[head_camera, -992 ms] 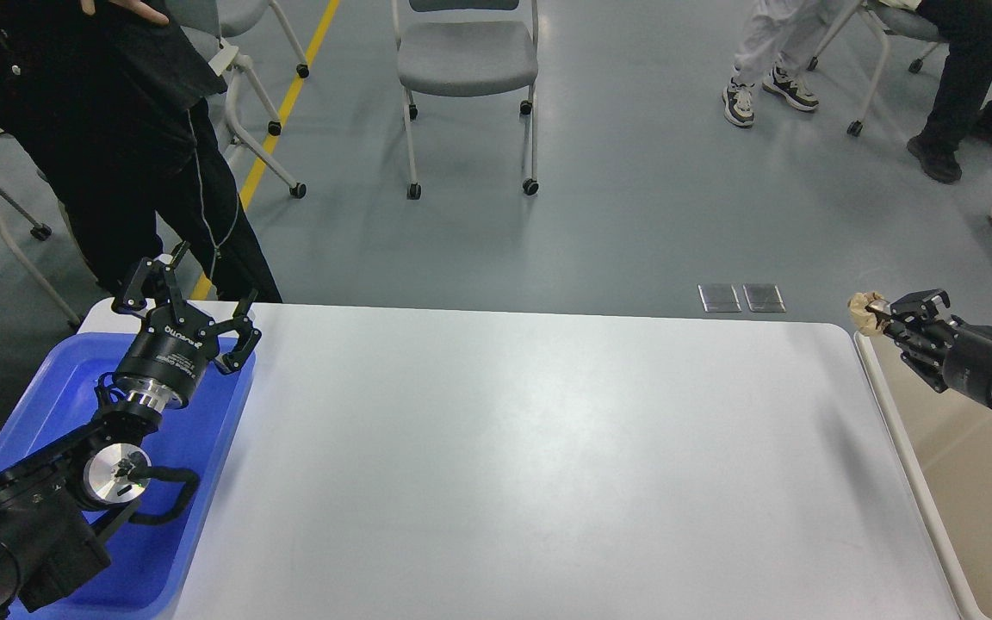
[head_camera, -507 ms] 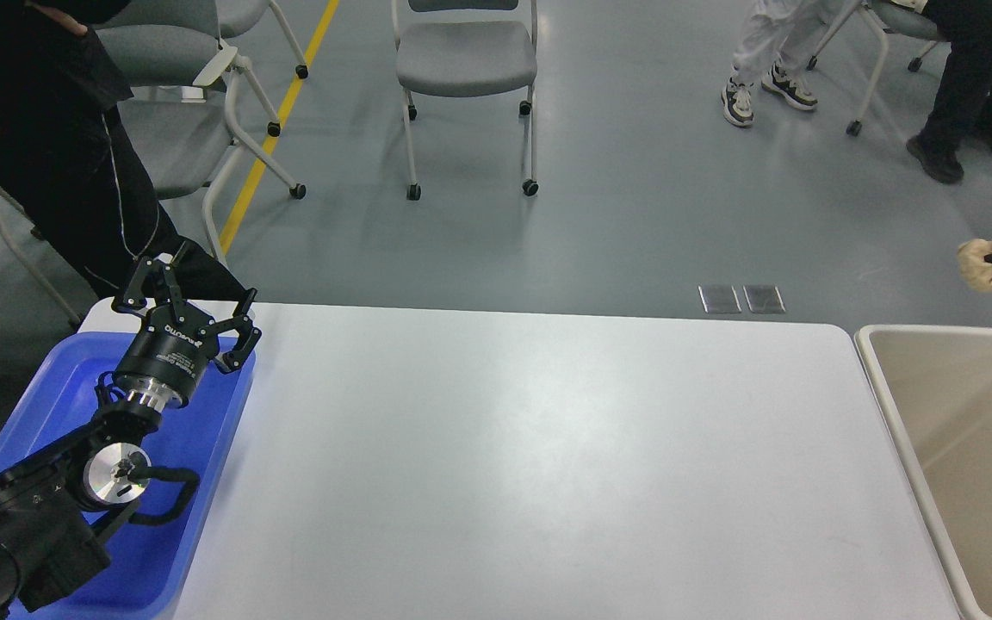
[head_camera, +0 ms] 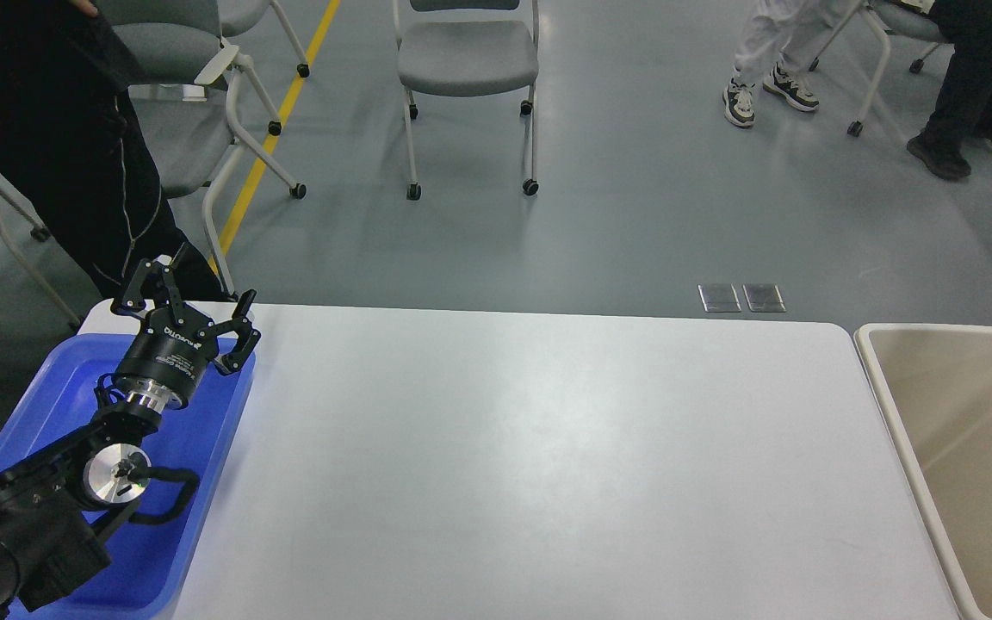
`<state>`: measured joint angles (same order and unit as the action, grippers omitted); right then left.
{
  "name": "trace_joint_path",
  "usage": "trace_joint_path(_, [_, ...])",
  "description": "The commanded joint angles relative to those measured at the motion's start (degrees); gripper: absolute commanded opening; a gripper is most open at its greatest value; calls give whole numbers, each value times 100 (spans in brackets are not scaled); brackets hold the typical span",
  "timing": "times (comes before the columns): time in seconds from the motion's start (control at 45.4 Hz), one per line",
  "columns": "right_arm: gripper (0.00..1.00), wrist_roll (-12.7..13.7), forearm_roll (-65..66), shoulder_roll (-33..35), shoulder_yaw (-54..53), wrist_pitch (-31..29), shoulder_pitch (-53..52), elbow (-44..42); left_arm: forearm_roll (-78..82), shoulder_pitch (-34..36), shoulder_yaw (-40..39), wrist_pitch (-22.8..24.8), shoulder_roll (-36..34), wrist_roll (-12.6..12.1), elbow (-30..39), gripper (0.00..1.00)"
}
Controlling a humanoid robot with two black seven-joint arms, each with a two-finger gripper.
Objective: Tidy desktop
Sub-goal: 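Release the paper ball into the beige bin with the right gripper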
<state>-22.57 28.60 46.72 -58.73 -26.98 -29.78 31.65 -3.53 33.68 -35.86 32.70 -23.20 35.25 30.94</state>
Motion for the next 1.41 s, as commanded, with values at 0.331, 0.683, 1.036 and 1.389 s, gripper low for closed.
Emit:
trace_joint_path(0.331, [0,561,1464,-1033,-2416,1669,808,-641,2,-1,0,-1,0,-1,0,98])
trace_joint_path(0.683, [0,569,1332,-1525,-578,2769,122,-2216,2,-1,0,-1,0,-1,0,98])
trace_joint_path(1.036, [100,569,1323,-1824,-209,3322,69,-2242,2,7,0,-1,0,-1,0,98])
trace_joint_path(1.389, [100,561,1288,-1824,-200,3340,69,-2216,2,-1,0,-1,0,-1,0,98])
